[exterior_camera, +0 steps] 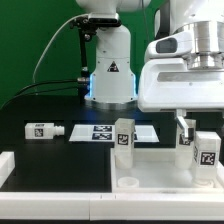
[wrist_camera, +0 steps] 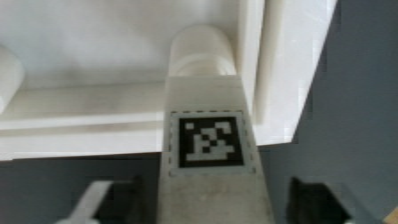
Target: Assemble square table
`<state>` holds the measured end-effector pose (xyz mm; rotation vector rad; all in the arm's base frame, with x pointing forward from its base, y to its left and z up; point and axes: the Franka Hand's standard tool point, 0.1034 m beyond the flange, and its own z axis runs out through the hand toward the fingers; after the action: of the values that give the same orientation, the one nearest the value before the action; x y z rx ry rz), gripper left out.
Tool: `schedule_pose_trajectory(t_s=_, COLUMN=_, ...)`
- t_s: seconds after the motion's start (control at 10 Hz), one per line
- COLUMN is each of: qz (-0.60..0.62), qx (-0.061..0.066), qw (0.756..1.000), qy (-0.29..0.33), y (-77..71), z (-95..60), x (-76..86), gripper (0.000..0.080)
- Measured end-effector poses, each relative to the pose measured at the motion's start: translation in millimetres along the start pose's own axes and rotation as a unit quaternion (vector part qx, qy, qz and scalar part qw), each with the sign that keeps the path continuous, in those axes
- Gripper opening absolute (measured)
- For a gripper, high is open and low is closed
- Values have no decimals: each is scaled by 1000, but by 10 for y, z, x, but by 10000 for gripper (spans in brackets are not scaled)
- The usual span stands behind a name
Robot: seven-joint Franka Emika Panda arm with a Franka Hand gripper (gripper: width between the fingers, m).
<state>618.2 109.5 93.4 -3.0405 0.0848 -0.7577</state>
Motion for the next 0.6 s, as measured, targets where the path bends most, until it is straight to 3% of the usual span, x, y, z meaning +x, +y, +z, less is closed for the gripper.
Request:
schedule_pose_trajectory(t_s=0.1, qz=-1, qx=0, qw=1000, qy=-6, y=9, z=2, x=-4, gripper=570)
schedule_pose_trajectory(t_s=0.2, qz=2, qx=2, qw=1000, qy=-31, y=30, z=-28, x=64, gripper=570)
schedule_pose_trajectory(t_s=0.3, qz=7, qx=5, qw=1000, qy=-29, y=24, z=-68, x=198, gripper=633)
schedule_pose_trajectory(t_s=0.6, qz=12, qx=7, qw=995, qy=-103, y=-3, z=7, x=181, gripper=649)
